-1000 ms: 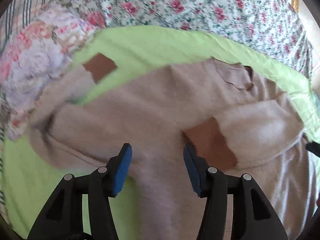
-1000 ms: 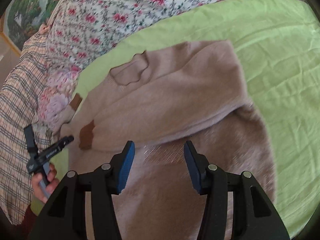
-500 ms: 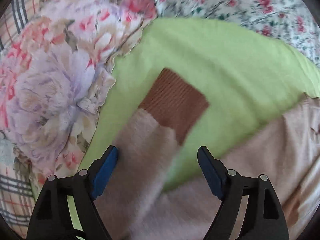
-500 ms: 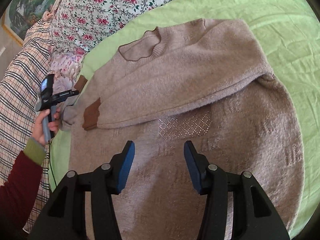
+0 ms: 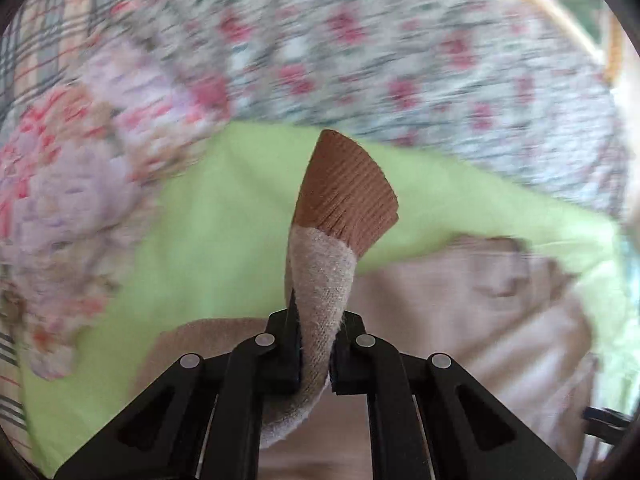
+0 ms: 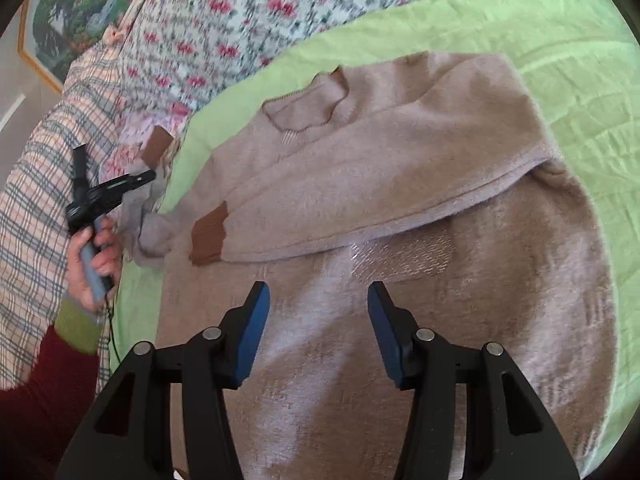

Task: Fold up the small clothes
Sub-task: 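Grasp the other brown cuff with the left gripper and lift it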

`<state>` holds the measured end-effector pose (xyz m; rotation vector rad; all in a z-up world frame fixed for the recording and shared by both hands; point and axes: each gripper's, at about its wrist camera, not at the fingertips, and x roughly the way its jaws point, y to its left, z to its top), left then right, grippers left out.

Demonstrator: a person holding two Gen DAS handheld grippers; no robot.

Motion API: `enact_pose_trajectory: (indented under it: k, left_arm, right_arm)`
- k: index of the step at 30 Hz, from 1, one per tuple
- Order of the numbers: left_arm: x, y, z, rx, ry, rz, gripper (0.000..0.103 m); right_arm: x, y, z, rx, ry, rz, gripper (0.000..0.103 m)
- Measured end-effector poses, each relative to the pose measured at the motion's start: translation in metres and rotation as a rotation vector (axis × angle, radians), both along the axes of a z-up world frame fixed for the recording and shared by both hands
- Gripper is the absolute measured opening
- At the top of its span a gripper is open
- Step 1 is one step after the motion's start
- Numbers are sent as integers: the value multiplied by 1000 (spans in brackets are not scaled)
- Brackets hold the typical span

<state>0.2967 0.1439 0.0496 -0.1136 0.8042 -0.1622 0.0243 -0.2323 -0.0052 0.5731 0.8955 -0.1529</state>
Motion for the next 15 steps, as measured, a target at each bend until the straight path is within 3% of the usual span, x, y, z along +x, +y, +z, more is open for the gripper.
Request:
enact_pose_trajectory:
  k: [6, 10, 15]
  left_arm:
    - [-36, -110, 11, -110, -46, -215, 8]
    - [-42, -189, -6, -89, -26, -333, 8]
    - [-42, -247, -48, -29, 35, -402, 9]
  right_arm:
    - [-23, -19, 11, -11, -22, -67, 52]
    - [-38, -37, 14, -6, -32, -131, 53]
    - [-43, -53, 12, 5, -35, -172, 53]
